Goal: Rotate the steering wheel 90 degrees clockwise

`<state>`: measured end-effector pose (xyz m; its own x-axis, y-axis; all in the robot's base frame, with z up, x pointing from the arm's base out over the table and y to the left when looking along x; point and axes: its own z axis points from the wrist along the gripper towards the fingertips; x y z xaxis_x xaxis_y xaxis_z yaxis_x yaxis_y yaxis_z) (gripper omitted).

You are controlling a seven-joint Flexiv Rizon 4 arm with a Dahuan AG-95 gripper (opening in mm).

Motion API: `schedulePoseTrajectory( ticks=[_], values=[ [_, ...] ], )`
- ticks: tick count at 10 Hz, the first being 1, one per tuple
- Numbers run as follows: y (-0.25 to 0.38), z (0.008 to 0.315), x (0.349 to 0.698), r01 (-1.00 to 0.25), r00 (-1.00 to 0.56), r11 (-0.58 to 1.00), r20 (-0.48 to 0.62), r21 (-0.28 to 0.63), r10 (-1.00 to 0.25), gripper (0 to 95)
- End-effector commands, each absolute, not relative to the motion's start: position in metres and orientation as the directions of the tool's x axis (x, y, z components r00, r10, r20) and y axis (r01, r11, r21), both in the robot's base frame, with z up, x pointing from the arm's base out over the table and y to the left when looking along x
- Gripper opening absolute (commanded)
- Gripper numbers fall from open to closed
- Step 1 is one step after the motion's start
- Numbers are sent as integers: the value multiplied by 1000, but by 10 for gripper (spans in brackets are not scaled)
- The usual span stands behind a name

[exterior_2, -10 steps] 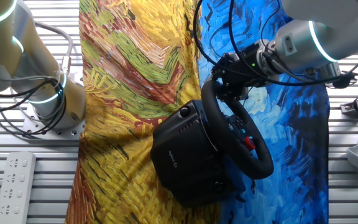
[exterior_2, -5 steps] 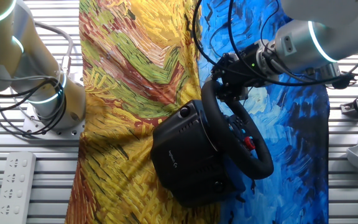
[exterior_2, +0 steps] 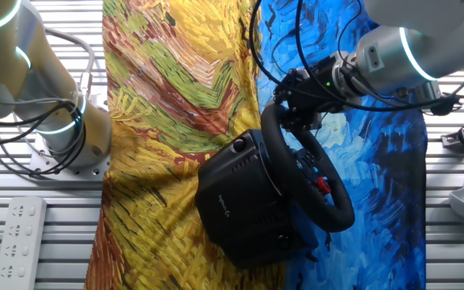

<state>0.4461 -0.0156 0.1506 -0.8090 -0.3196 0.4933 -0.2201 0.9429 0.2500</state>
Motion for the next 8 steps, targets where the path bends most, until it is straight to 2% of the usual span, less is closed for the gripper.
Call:
schedulePoseTrajectory(
  ticks=[1, 3, 8],
  values=[
    [-16, 150, 446, -220, -809, 943, 494, 250, -319, 190],
    [-17, 150, 446, -227, -811, 942, 488, 248, -324, 570],
    [-17, 149, 446, -250, -814, 937, 470, 245, -340, 570]
  ],
)
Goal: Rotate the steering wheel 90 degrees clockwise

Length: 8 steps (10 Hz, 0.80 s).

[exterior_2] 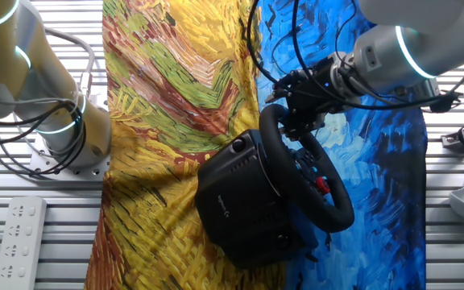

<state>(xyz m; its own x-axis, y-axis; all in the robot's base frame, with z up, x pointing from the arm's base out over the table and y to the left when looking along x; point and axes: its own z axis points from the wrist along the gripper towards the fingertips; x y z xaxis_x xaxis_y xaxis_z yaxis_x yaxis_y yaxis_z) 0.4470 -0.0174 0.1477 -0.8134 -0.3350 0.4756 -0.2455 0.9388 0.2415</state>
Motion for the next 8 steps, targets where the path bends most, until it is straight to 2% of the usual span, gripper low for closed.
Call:
schedulePoseTrajectory(
  ticks=[1, 8],
  values=[
    [-16, 151, 446, -252, -814, 936, 468, 246, -342, 570],
    [-14, 161, 443, -276, -807, 929, 466, 247, -363, 570]
  ],
)
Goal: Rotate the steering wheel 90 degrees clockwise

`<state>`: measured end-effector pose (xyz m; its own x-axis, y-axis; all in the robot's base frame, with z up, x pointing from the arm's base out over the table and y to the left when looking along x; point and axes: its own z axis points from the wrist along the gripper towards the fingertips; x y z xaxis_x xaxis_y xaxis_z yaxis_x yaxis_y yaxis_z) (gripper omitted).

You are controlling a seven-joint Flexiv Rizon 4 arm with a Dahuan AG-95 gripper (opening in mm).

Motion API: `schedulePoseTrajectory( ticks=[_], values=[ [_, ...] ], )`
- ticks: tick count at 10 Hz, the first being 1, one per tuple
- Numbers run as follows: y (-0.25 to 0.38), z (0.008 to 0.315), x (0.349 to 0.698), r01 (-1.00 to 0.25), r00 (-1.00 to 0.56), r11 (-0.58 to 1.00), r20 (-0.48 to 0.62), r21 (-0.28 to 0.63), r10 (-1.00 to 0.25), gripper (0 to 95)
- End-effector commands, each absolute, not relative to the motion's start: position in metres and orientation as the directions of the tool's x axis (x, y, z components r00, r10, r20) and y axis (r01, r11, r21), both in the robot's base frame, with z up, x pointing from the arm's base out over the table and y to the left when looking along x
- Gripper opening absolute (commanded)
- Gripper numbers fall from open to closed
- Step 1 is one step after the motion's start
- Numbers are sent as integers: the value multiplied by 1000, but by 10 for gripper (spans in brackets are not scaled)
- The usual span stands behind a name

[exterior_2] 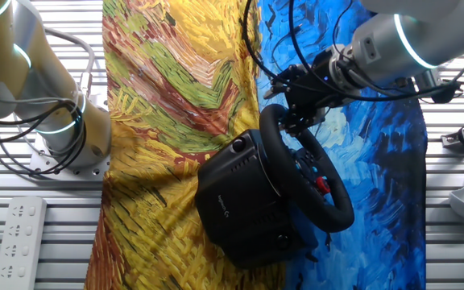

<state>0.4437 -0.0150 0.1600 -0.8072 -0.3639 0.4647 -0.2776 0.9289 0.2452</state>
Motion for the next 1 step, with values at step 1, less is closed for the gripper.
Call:
schedulePoseTrajectory(
  ticks=[1],
  values=[
    [-14, 163, 442, -278, -806, 928, 466, 247, -365, 570]
  ],
)
